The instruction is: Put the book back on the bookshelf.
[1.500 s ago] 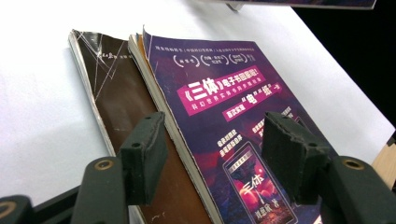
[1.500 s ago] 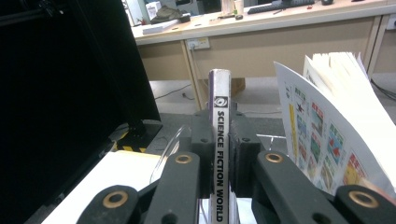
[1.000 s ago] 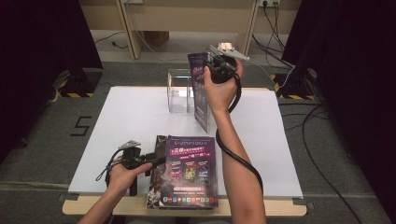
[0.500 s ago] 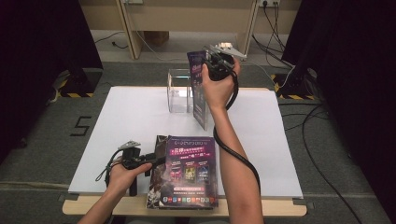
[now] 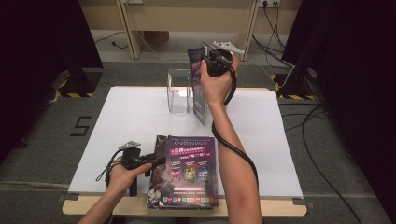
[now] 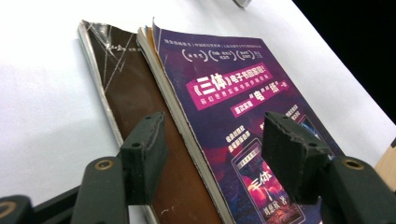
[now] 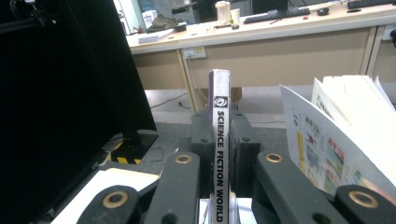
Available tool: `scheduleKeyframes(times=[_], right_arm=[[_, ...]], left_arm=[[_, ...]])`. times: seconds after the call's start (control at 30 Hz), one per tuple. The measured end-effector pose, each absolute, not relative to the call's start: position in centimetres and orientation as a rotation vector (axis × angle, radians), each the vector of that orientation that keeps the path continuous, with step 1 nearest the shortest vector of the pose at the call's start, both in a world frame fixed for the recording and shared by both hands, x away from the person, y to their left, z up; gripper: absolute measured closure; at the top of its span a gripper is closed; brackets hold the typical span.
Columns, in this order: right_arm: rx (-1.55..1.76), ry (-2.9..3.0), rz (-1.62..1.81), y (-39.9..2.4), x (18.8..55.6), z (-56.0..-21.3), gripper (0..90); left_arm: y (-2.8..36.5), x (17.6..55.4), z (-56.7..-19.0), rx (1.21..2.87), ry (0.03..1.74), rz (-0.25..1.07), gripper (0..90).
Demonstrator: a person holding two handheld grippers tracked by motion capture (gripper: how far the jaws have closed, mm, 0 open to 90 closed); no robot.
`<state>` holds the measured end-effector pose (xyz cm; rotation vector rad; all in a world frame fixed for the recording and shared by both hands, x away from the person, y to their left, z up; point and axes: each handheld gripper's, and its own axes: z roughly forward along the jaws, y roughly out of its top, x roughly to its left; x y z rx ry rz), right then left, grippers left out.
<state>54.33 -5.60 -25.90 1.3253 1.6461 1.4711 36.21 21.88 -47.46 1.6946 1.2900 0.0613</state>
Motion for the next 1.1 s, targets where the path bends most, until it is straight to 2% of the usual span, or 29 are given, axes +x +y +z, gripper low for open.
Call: scheduleKeyframes(times=[0.53,0.73,1.1], right_arm=[[1.334,1.599,1.458,-4.4,56.7,-27.9,83.0],[1.286,1.624,1.432,-4.9,54.8,-28.0,82.9],[1.228,1.725,1.367,-8.1,48.9,-29.5,82.7]], left_arm=[[22.2,36.3,-47.7,1.689,1.295,0.055,39.2],[22.3,36.3,-47.7,1.684,1.298,0.051,39.2],[21.8,36.1,-47.7,1.687,1.296,0.042,39.3]])
